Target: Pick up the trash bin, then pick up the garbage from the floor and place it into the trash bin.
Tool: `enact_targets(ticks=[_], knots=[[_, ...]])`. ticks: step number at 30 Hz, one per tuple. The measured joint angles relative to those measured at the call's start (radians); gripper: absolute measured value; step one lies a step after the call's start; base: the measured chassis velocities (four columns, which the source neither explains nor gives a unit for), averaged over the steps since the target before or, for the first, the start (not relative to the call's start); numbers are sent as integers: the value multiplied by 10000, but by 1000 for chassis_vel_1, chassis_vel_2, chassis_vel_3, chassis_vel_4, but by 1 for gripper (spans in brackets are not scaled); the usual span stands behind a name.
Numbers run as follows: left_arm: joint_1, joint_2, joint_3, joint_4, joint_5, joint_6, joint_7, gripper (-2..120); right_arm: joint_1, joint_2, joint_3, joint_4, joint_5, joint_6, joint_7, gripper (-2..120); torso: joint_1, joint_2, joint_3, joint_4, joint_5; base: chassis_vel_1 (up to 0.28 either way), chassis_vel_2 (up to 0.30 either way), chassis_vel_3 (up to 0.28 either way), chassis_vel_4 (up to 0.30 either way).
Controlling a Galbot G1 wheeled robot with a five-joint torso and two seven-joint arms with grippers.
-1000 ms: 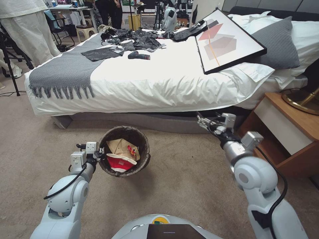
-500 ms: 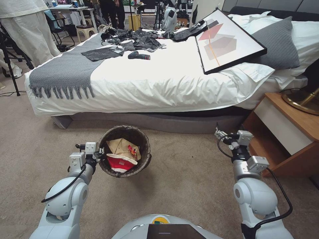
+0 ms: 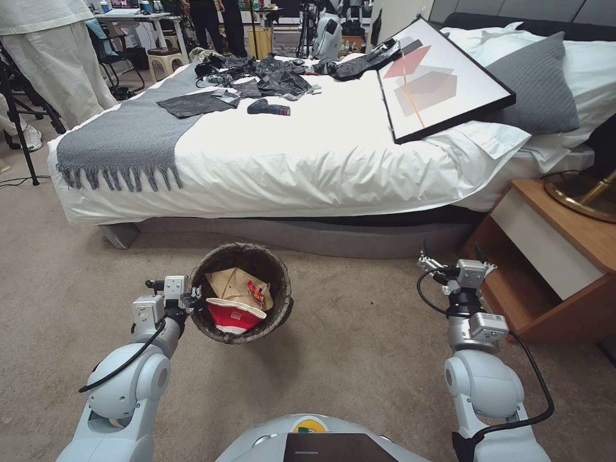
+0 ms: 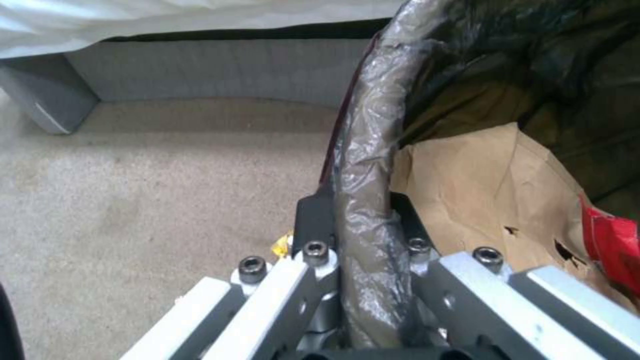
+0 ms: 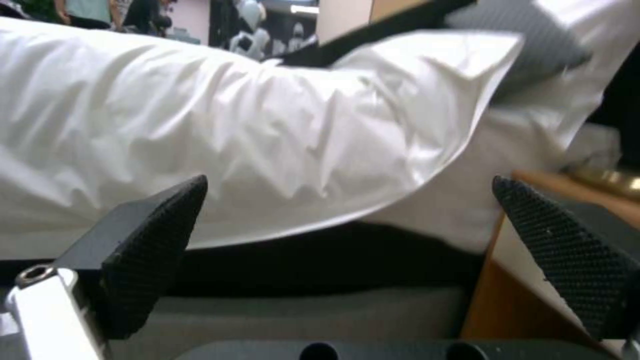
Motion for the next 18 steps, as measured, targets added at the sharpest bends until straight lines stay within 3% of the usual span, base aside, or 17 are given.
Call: enact_targets(ticks=[6, 18], knots=[[-23, -75, 14, 42, 43, 0, 2, 3, -62, 2, 152, -122, -477, 424, -170, 100, 0, 0, 0, -1, 0, 0, 0, 0, 0], [-30, -105, -66, 15, -61, 0, -57, 3, 112, 131, -365, -413, -635, 291, -113, 100, 0, 0, 0, -1, 0, 0, 0, 0, 0]])
